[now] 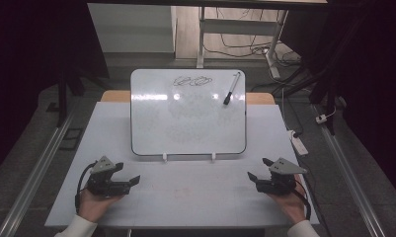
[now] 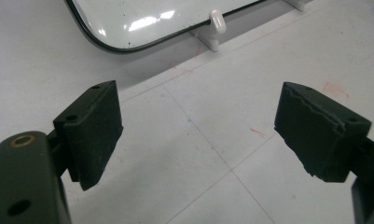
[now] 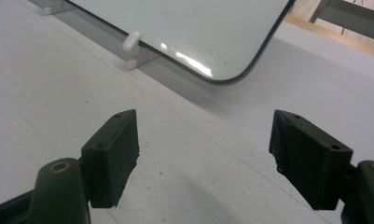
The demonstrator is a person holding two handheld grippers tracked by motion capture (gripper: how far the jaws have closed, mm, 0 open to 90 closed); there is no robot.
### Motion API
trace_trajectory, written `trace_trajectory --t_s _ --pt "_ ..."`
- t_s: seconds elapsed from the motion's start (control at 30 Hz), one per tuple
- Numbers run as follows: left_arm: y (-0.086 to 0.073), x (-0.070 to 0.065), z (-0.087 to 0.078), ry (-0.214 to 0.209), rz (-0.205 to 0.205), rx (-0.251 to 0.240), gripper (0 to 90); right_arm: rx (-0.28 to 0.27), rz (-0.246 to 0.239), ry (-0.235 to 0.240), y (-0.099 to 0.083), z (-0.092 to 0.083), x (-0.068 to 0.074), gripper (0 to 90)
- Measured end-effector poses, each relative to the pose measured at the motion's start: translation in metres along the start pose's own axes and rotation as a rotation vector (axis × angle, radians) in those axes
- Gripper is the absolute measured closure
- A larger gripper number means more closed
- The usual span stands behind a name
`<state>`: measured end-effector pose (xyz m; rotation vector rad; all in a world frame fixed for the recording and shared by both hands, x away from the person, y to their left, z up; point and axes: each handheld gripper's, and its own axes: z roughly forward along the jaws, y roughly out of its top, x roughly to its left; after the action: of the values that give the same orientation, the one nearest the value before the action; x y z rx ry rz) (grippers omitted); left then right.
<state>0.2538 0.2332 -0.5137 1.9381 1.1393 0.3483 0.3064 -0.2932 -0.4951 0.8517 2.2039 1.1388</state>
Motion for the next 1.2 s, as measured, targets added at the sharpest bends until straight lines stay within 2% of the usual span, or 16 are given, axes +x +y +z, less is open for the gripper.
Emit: trace_trajectory --t_s 0.2,0.5,0.67,0.8,0.97,1.1,1.2 --pt "0.0 0.0 0.0 0.0 0.006 0.004 15.9 -0.006 0.02 0.006 0.002 0.0 0.001 27.1" --pt "0.0 0.0 0.001 0.017 0.008 0.008 16.3 -0.003 0.037 -0.009 0.009 -0.001 0.003 28.2" --pt "0.0 0.001 0.002 0.022 0.01 0.014 16.5 -0.027 0.064 -0.013 0.021 -0.004 0.001 28.8" --pt "0.0 0.0 0.003 0.022 0.025 0.022 16.7 -0.064 0.078 -0.029 0.044 -0.004 -0.002 29.2" --pt "0.0 0.0 0.004 0.019 0.034 0.025 16.9 -0.076 0.091 -0.062 0.085 0.008 -0.008 30.2" --pt "-0.001 0.001 0.006 0.021 0.042 0.028 16.9 -0.08 0.149 -0.079 0.12 0.022 -0.02 30.9" --pt "-0.001 0.001 0.006 0.017 0.047 0.024 17.0 -0.074 0.165 -0.105 0.143 0.033 -0.029 31.2"
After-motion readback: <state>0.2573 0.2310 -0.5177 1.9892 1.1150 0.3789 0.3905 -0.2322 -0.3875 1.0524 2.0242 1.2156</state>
